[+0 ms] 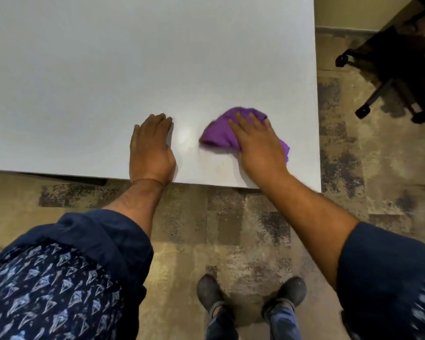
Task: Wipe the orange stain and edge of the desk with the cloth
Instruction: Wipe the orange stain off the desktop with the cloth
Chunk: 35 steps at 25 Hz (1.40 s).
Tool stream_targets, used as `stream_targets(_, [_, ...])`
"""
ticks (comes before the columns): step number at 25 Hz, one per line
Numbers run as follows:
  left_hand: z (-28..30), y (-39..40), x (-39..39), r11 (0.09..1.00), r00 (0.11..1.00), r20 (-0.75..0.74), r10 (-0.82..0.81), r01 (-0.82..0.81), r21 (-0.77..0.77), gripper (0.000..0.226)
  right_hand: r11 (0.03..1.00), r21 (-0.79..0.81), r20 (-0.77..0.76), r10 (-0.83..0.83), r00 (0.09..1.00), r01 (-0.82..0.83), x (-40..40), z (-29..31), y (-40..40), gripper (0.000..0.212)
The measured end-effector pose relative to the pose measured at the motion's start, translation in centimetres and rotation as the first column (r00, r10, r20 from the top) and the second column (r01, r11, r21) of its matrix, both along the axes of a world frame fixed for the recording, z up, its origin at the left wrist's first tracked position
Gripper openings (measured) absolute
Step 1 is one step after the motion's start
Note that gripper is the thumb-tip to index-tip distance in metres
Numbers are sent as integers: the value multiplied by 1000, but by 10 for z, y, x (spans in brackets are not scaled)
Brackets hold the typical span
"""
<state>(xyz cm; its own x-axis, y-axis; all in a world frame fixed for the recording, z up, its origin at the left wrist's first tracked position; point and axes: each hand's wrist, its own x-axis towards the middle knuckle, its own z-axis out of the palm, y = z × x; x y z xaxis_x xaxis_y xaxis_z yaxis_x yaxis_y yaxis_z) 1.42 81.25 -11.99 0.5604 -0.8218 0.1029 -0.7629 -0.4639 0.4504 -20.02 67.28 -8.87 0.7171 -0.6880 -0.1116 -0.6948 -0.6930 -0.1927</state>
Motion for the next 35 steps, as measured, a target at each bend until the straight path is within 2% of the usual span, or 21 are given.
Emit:
stream_targets(3, [0,0,0,1000,1000,-13,-1,1,-7,65,984,54,85,-177,981,173,54,4,-35,62])
stream_targets(6, [-1,-1,1,1000,1000,-10,-11,11,6,66,976,91,217,-213,953,198,70,2,-17,56])
stream_targets(8, [4,-1,1,999,1000,-17,-21,22,24,65,992,110,235,-91,968,67,53,0,25,58])
stream_targets(11, [11,-2,2,998,1000,-22,-23,24,56,65,981,151,175,91,980,-118,6,4,68,63])
stream_targets(14, [11,-2,0,999,999,-32,-3,5,50,64,939,137,135,297,945,-315,-34,16,61,50])
stream_targets(15, [11,-2,-1,999,999,-36,-2,3,47,64,949,82,153,291,945,-305,-42,23,47,46])
stream_targets(16, [12,-2,0,999,999,-40,-3,5,45,64,976,12,200,210,957,-217,-45,29,26,47])
stream_targets(17, [12,-2,0,999,999,-43,-4,6,45,64,997,-59,258,69,964,-56,-44,36,1,51])
stream_targets(19, [13,-2,0,999,999,-45,-1,3,49,64,944,-183,296,-214,931,275,-22,45,-46,61])
stream_targets(21, [14,-2,-1,999,999,-45,-3,6,54,64,927,-142,148,-327,933,347,16,38,-65,64])
stream_targets(23, [14,-2,0,999,999,-39,-7,9,52,64,957,-23,-60,-290,955,289,47,17,-51,72])
stream_targets(24, [14,-2,0,999,999,-36,-8,10,50,64,966,-21,-98,-259,961,258,54,6,-40,72])
stream_targets(27, [11,-2,1,999,1000,-25,-2,3,47,64,988,-75,-24,-135,991,133,52,-6,-2,65])
stream_targets(32, [13,-2,0,999,1000,-14,-9,9,32,60,990,-92,61,114,992,-108,-2,-16,77,71])
stream_targets(35, [10,-1,0,1000,1000,4,-14,14,8,51,983,-96,109,168,980,-157,-35,-16,79,61])
